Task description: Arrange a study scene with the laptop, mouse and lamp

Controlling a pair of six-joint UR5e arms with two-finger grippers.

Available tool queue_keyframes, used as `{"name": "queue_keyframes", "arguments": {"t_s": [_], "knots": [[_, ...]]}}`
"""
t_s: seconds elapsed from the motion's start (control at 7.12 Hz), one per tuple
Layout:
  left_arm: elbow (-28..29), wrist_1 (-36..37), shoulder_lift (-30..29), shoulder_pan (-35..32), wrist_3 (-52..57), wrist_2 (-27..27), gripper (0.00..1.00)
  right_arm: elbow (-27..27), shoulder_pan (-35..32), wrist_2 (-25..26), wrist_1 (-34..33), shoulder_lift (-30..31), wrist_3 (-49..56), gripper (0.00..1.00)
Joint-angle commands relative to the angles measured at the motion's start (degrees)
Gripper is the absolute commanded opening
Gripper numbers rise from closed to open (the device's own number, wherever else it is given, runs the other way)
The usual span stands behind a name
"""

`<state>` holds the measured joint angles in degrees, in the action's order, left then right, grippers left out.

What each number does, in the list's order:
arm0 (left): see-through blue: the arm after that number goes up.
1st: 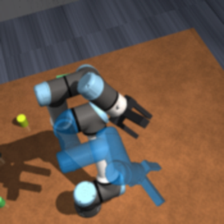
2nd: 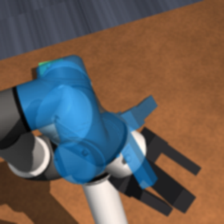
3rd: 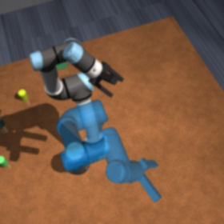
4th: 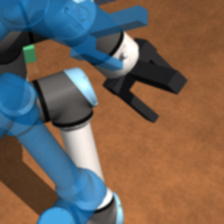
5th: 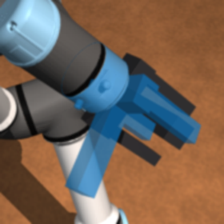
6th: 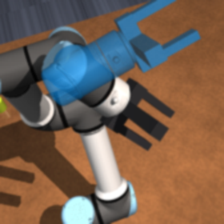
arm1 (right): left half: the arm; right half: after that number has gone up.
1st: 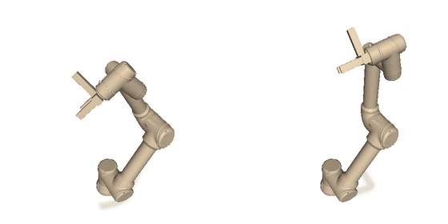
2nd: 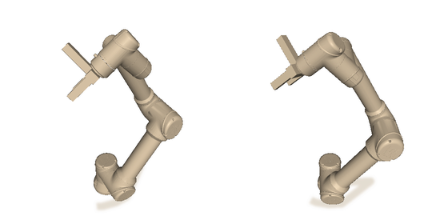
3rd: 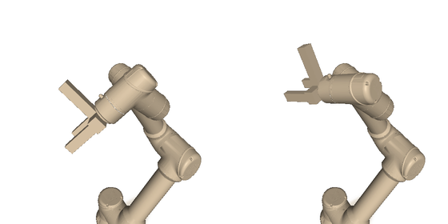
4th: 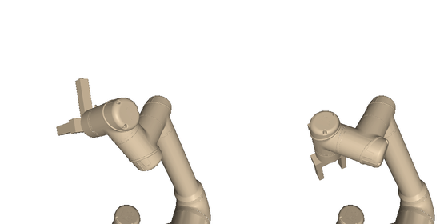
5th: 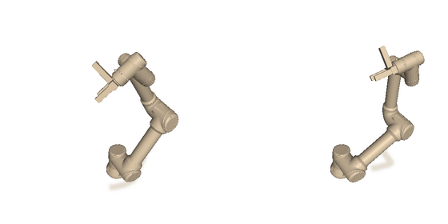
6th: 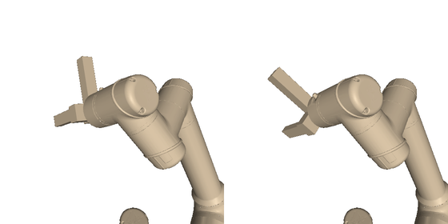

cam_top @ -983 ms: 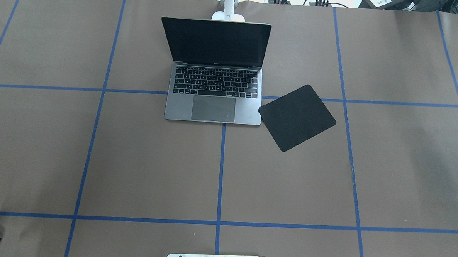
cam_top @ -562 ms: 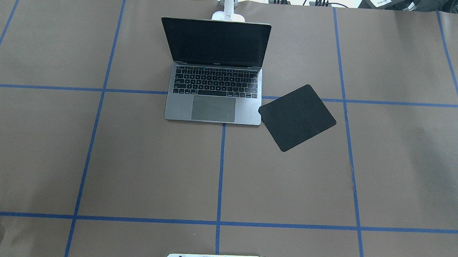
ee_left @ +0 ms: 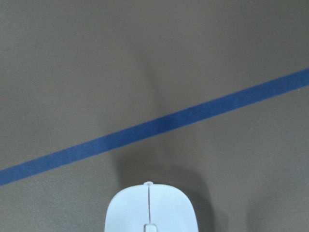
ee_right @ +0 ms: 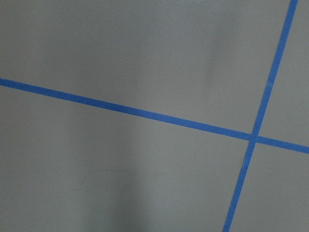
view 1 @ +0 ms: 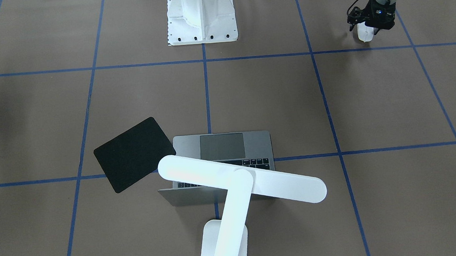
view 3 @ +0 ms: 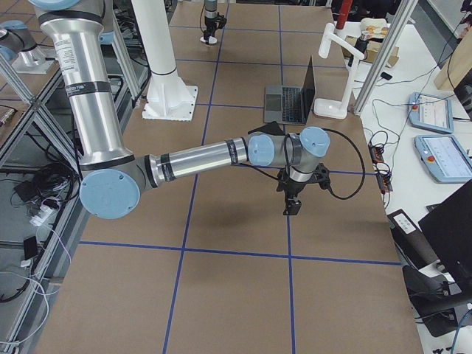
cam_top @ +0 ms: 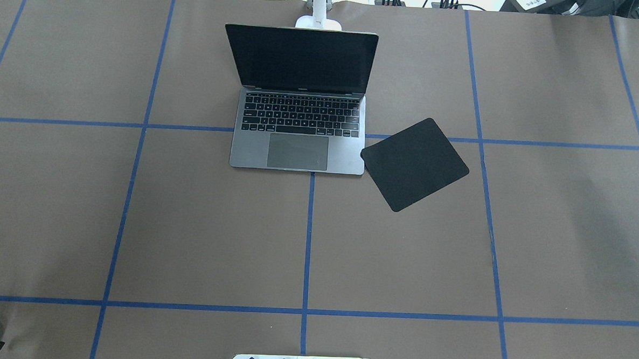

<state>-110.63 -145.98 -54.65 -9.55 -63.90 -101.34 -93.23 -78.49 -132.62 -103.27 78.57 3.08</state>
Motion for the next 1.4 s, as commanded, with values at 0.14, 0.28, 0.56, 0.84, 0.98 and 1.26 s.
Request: {"name": "queue_keyframes", "arguments": {"t_s": [0.14, 0.28, 0.56, 0.84, 0.98, 1.26], "knots": [[-0.03, -0.18, 0.25, -0.03, -0.09, -0.26, 0.87, 0.07, 0.0, -0.01, 0.0, 0.0, 0.08, 0.98], [-0.03, -0.35, 0.33, -0.03, -0.09, -0.35, 0.81, 0.07, 0.0, -0.01, 0.0, 0.0, -0.01, 0.98], [-0.03, -2.44, 1.64, -0.2, -0.09, -0.61, 0.56, -0.02, 0.0, -0.01, 0.0, 0.0, 0.08, 0.98], [-0.12, -4.22, 2.18, -0.29, -0.18, -0.7, 0.12, 0.06, 0.0, -0.01, 0.0, 0.0, 0.08, 0.98], [-0.64, -4.22, 1.92, -0.29, -0.18, -0.79, 0.0, 0.07, 0.0, -0.01, 0.0, 0.0, 0.08, 0.98], [-3.96, -4.22, 0.35, -0.9, -2.28, -1.05, 0.0, 0.33, 0.0, -0.01, 0.0, 0.0, 0.08, 0.98]]}}
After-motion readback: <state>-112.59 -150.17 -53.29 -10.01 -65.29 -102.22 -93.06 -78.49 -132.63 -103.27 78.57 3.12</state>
